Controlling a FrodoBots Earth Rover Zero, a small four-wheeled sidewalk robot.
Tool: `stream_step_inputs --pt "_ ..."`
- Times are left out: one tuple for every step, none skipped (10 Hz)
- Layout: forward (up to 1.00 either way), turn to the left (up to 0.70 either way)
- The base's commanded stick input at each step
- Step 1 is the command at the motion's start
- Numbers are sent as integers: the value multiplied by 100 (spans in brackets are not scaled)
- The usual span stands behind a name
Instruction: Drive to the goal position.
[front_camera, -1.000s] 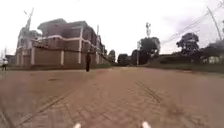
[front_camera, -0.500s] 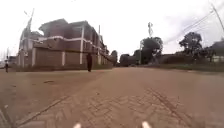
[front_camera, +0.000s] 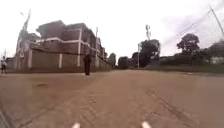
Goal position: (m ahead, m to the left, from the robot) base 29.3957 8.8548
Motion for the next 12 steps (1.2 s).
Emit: stream_step_inputs --pt "70 7" --pt "70 2" --pt "70 0" --pt "70 0" --pt "70 2" --pt "70 6" --pt "70 -19" --pt "70 -24" --pt "70 -7" --pt "70 7" --pt "70 3" --pt "70 0"
